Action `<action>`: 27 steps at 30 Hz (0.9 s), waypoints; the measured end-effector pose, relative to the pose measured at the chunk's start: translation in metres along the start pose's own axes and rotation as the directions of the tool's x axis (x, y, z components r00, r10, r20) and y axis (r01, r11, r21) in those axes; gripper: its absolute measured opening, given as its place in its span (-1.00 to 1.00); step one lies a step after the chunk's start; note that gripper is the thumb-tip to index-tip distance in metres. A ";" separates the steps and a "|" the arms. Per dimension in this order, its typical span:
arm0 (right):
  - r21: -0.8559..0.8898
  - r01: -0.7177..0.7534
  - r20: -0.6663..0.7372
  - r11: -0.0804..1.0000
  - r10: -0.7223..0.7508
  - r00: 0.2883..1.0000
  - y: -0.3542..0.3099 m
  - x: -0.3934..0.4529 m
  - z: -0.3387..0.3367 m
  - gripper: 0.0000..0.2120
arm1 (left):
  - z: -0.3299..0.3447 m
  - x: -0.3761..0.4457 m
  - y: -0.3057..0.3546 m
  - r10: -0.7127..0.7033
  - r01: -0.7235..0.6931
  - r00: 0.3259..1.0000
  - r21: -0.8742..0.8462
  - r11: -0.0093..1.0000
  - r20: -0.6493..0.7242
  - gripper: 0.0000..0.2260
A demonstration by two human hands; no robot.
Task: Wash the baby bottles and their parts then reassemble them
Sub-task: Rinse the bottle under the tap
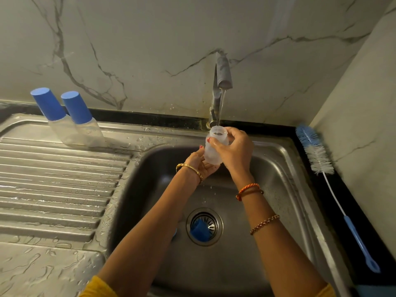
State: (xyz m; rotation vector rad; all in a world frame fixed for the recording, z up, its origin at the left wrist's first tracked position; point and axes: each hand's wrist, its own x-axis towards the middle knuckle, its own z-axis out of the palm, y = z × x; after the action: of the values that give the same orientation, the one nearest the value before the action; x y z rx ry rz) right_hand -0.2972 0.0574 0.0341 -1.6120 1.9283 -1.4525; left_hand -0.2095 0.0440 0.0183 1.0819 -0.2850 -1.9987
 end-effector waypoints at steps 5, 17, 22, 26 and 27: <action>-0.003 0.016 0.048 1.000 -0.016 0.999 -0.003 0.001 0.002 -0.53 | -0.002 -0.004 0.001 -0.012 0.011 1.000 -0.020 1.000 -0.010 -0.57; 0.100 -0.023 0.045 0.995 0.018 0.999 -0.001 0.002 -0.002 -0.65 | -0.013 -0.004 -0.003 0.072 -0.072 0.997 0.052 0.996 0.004 -0.52; 0.664 -0.620 0.313 0.418 0.598 0.738 0.007 0.000 -0.012 -0.83 | 0.004 -0.010 0.005 0.302 -0.306 0.952 0.142 0.941 0.052 -0.71; 0.729 -0.673 0.619 -0.125 0.540 0.570 0.028 -0.008 -0.010 -0.77 | 0.024 -0.001 0.012 0.525 -0.422 0.846 0.717 0.554 0.093 -0.44; 0.733 -0.671 0.618 -0.109 0.519 0.591 0.029 -0.010 -0.009 -0.82 | 0.027 0.001 0.012 0.573 -0.420 0.805 0.829 0.370 0.153 -0.43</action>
State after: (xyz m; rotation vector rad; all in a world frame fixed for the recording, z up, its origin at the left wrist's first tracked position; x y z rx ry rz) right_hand -0.3172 0.0678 0.0118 -0.0715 0.8601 -1.4279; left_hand -0.2240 0.0309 0.0410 1.4769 -1.4421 -1.1248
